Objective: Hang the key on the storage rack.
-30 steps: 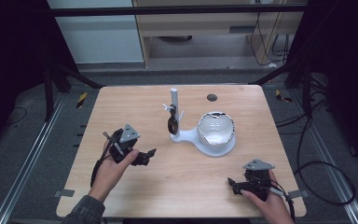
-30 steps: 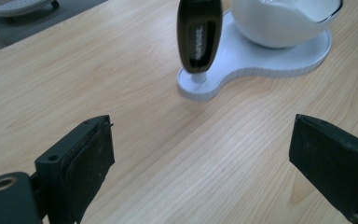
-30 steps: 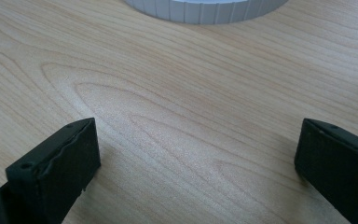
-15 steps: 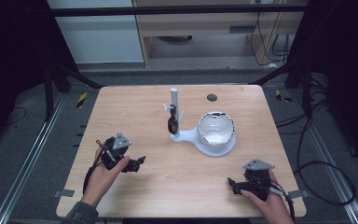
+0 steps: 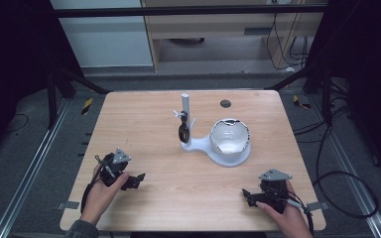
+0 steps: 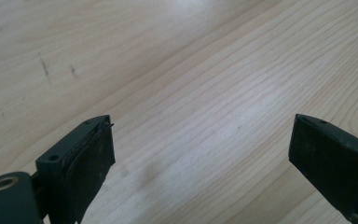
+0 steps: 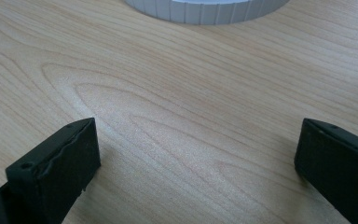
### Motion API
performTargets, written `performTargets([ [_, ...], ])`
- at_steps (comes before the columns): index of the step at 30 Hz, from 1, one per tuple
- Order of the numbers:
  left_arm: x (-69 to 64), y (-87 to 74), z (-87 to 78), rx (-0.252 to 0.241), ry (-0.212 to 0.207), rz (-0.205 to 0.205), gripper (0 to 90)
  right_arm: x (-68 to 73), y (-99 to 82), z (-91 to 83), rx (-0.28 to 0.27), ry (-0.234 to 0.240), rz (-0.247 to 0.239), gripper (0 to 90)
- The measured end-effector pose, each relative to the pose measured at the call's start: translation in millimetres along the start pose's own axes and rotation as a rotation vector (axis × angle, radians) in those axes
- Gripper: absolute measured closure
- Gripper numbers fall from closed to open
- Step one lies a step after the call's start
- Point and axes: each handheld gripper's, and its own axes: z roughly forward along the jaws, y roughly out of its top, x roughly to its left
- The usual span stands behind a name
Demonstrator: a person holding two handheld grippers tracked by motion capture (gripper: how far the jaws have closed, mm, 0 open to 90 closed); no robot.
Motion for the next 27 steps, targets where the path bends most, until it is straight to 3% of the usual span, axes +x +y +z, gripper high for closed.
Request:
performTargets([
  [8,1.0,-11.5,0.3,0.026,0.008,-0.008,6.6,0.0,0.0,0.0,0.000,0.000,0.000,0.4],
  [16,14.8,-20.5,8.2,0.033,0.033,-0.049,6.5,0.0,0.0,0.0,0.000,0.000,0.000,0.4],
  [21,19.9,-24.0,13.9,0.003,0.040,-0.086,6.5,0.1,0.1,0.1,0.000,0.000,0.000,0.4],
  [27,18.6,-28.5,25.4,-0.004,0.038,-0.095,6.3,0.3,0.1,0.1,0.001,0.000,0.002,0.4],
])
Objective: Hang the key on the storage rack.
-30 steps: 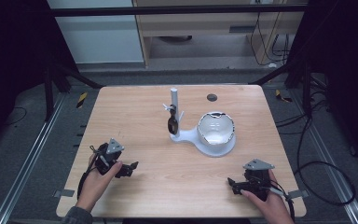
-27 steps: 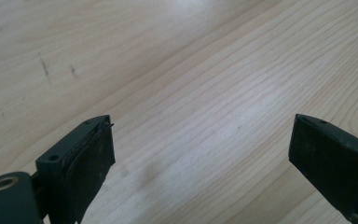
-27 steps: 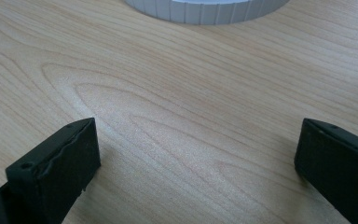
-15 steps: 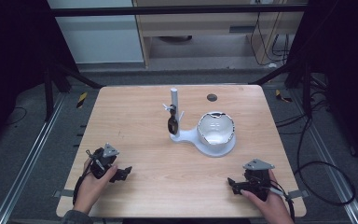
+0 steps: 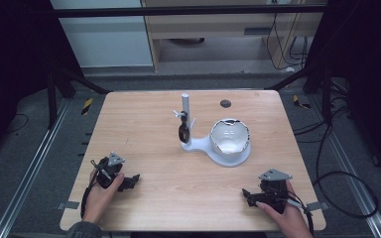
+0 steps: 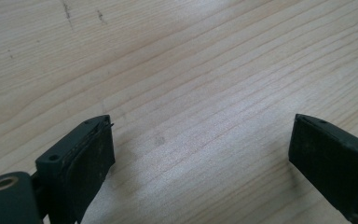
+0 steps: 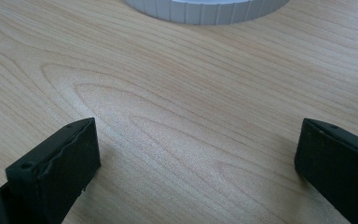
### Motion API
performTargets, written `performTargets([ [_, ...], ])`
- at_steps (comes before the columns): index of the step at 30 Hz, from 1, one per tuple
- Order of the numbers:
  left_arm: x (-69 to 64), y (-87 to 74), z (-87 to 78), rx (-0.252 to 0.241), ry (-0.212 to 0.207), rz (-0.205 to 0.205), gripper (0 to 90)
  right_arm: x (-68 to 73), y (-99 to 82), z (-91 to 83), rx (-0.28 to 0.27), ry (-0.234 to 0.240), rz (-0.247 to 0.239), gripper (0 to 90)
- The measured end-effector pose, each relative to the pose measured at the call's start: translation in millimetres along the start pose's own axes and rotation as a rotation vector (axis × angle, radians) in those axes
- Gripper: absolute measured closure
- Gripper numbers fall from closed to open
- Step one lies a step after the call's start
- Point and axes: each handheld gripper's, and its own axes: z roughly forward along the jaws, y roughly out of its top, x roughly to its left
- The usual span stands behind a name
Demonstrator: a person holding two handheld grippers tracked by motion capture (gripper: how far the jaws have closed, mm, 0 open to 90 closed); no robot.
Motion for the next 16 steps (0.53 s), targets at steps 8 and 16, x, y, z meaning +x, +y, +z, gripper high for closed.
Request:
performTargets([
  [8,3.9,-6.3,4.4,-0.064,-0.010,-0.009,1.6,0.2,0.1,0.1,0.000,0.000,0.001,0.4],
  [16,3.5,-6.3,4.5,-0.062,-0.004,-0.010,0.9,0.2,0.1,0.1,0.000,-0.001,0.001,0.4],
])
